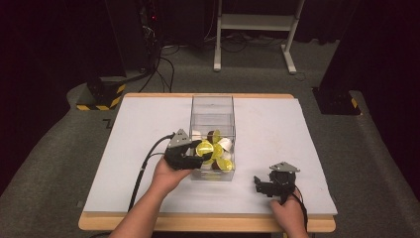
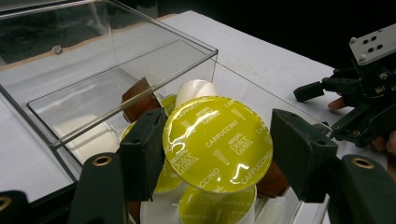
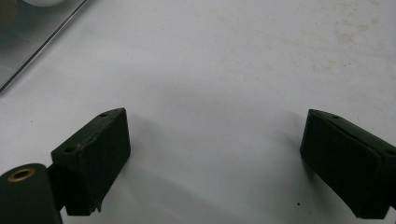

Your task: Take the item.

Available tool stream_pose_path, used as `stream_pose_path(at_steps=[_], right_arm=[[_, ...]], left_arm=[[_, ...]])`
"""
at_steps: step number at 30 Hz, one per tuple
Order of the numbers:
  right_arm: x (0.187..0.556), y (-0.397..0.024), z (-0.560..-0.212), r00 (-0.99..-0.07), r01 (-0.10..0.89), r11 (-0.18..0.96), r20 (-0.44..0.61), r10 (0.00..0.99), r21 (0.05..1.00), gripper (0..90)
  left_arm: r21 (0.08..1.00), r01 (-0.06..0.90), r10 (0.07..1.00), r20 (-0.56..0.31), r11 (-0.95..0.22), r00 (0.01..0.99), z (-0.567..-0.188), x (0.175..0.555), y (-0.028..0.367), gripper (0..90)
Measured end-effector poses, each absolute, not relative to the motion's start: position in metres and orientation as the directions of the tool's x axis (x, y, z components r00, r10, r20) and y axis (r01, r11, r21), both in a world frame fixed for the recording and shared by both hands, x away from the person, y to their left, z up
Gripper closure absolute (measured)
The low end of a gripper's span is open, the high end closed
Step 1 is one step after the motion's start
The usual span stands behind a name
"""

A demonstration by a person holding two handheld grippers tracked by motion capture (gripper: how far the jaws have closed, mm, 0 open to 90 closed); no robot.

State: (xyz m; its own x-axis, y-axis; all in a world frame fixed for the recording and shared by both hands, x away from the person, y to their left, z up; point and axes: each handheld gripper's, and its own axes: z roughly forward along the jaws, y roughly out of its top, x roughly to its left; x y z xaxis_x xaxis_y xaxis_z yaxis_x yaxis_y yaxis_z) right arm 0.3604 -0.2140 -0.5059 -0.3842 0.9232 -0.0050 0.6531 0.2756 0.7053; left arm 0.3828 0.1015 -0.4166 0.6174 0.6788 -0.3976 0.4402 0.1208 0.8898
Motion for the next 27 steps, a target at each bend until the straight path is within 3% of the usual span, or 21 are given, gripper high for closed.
stream_pose_path(at_steps=[27], right_arm=[[0.361, -0.214, -0.506, -0.385, 0.653, 0.276, -0.005, 0.923, 0.706, 8.5]], left_arm=[[0.897, 0.393, 0.716, -0.41, 0.203, 0.565, -0.405, 0.369, 0.153, 37.8]])
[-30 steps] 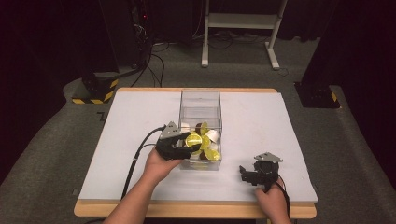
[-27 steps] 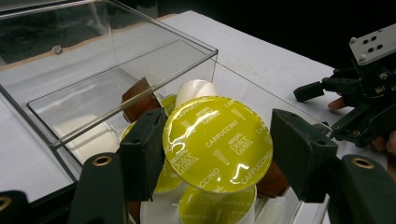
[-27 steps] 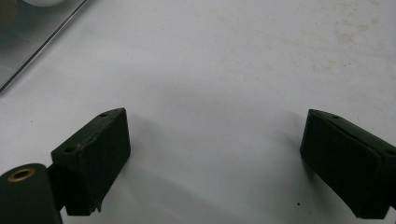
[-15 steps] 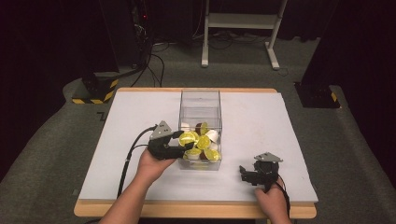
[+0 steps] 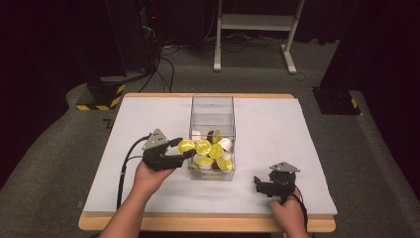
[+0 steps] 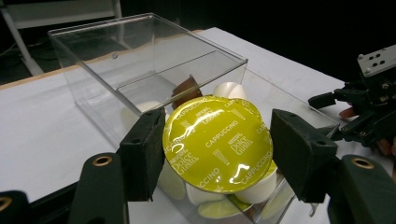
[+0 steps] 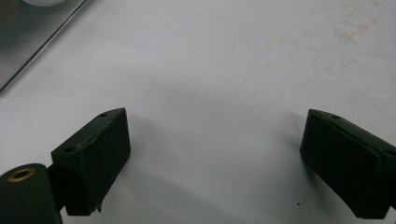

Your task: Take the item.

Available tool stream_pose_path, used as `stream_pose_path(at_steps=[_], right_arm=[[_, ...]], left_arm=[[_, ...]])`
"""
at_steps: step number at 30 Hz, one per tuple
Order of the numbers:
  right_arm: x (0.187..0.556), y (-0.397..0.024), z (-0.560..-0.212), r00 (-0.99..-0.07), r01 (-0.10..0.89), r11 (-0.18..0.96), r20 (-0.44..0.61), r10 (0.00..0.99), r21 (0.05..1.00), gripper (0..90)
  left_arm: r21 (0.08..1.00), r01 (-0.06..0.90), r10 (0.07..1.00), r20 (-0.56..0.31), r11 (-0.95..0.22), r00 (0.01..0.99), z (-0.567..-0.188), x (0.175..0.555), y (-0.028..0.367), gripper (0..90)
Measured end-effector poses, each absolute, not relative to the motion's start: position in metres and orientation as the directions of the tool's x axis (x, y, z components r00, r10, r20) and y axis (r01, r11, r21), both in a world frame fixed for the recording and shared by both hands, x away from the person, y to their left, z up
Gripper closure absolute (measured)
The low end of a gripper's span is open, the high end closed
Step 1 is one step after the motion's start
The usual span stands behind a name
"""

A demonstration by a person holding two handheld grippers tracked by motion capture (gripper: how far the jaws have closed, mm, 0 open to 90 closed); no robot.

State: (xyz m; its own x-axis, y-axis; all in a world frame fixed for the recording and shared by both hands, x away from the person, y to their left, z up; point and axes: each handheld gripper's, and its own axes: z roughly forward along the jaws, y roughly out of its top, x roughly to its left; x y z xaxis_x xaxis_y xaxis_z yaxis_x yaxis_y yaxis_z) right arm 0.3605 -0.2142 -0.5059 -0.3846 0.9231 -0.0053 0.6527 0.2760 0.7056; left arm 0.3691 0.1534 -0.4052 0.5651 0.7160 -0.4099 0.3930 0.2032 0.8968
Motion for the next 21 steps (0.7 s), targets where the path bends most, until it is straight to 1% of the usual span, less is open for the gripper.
stream_pose_path(at_steps=[2, 8, 10, 21], right_arm=[[0.361, -0.214, -0.506, -0.385, 0.653, 0.276, -0.005, 0.923, 0.705, 8.4], [0.361, -0.214, -0.506, -0.384, 0.653, 0.276, -0.005, 0.923, 0.705, 8.4], [0.361, -0.214, -0.506, -0.385, 0.653, 0.276, -0.005, 0.923, 0.705, 8.4], [0.361, -0.214, -0.506, -0.385, 0.652, 0.277, -0.006, 0.923, 0.706, 8.5]], left_arm=[[0.899, 0.391, 0.723, -0.403, 0.198, 0.56, -0.407, 0.369, 0.159, 37.8], [0.891, 0.394, 0.732, -0.422, 0.225, 0.535, -0.409, 0.368, 0.174, 37.8], [0.895, 0.392, 0.741, -0.408, 0.211, 0.533, -0.41, 0.369, 0.178, 37.8], [0.894, 0.386, 0.771, -0.407, 0.226, 0.49, -0.417, 0.369, 0.196, 37.8]])
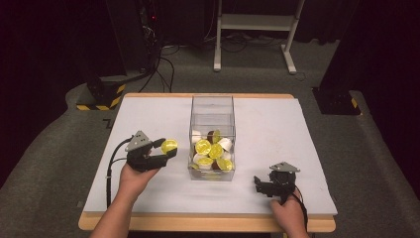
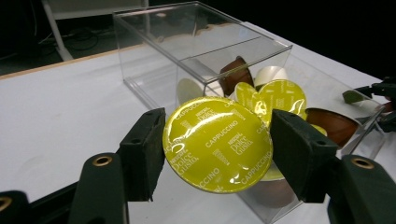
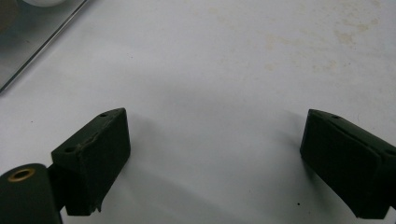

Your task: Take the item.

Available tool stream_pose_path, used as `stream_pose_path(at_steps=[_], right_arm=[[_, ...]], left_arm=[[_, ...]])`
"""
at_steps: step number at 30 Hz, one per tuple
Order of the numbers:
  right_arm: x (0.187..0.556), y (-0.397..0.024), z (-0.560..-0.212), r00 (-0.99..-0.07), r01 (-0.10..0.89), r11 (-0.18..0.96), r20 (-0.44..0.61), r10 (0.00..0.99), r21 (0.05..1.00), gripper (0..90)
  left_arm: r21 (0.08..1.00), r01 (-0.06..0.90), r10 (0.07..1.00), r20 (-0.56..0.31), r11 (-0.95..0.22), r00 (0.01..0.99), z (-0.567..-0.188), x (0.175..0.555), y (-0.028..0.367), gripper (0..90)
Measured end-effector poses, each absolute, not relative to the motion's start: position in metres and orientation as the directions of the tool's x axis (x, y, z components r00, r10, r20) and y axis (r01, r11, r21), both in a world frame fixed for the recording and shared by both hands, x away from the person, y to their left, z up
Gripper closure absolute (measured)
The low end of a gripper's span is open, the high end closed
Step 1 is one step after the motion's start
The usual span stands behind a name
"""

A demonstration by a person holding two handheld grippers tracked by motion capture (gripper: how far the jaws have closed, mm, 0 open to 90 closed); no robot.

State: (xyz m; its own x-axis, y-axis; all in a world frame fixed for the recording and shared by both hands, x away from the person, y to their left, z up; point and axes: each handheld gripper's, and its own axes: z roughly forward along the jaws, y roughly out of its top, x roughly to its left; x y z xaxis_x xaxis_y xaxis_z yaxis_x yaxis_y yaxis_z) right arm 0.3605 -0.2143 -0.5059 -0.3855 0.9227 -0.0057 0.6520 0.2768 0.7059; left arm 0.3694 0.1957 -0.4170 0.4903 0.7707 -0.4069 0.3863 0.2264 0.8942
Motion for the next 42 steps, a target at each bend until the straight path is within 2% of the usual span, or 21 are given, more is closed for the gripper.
stream_pose_path(at_steps=[25, 33, 42], right_arm=[[0.361, -0.214, -0.506, -0.386, 0.652, 0.277, -0.005, 0.923, 0.706, 8.5], [0.361, -0.214, -0.506, -0.385, 0.653, 0.275, -0.004, 0.923, 0.706, 8.4], [0.361, -0.214, -0.506, -0.385, 0.653, 0.276, -0.004, 0.923, 0.706, 8.4]], left_arm=[[0.896, 0.391, 0.826, -0.376, 0.21, 0.419, -0.435, 0.393, 0.208, 37.8], [0.891, 0.381, 0.831, -0.396, 0.246, 0.389, -0.438, 0.409, 0.215, 37.8], [0.891, 0.395, 0.854, -0.375, 0.225, 0.361, -0.45, 0.426, 0.221, 37.8]])
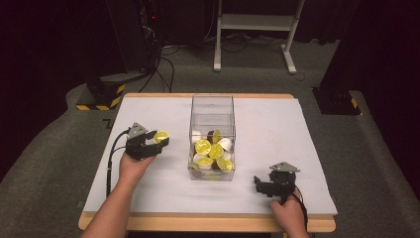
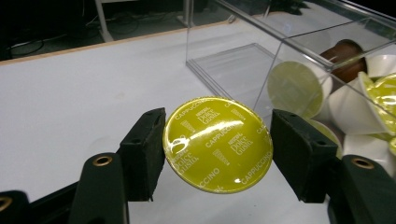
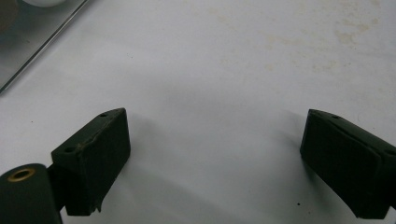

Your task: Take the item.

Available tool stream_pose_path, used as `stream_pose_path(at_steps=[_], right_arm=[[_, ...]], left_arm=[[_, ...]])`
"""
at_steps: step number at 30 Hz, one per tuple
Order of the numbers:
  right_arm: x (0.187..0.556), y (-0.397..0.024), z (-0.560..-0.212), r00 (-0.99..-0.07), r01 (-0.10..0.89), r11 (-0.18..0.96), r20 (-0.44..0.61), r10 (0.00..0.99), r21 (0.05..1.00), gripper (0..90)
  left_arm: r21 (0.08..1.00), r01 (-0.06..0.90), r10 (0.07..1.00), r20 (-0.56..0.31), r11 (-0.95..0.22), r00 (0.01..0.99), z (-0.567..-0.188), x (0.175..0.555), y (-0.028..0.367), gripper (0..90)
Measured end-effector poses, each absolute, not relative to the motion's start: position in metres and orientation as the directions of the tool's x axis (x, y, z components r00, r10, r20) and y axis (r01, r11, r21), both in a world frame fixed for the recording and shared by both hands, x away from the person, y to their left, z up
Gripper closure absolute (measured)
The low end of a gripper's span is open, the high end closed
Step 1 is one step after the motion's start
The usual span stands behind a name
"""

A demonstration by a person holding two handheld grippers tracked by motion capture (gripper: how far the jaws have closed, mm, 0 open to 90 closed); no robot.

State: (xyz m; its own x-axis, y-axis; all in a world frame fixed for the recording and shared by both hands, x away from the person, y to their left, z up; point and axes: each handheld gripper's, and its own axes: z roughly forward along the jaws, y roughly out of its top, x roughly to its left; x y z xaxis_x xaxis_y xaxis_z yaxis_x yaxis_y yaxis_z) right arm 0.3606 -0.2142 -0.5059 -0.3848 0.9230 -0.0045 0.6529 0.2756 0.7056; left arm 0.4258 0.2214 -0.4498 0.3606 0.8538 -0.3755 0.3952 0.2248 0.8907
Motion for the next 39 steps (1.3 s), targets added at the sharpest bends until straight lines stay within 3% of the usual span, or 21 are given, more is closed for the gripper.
stream_pose_path(at_steps=[18, 39], right_arm=[[0.361, -0.214, -0.506, -0.385, 0.653, 0.276, -0.004, 0.923, 0.706, 8.4], [0.361, -0.215, -0.506, -0.386, 0.651, 0.277, -0.005, 0.922, 0.706, 8.4]], left_arm=[[0.893, 0.393, 0.867, -0.364, 0.221, 0.341, -0.459, 0.463, 0.212, 37.9], [0.863, 0.466, 0.889, -0.356, 0.194, 0.289, -0.492, 0.483, 0.207, 37.8]])
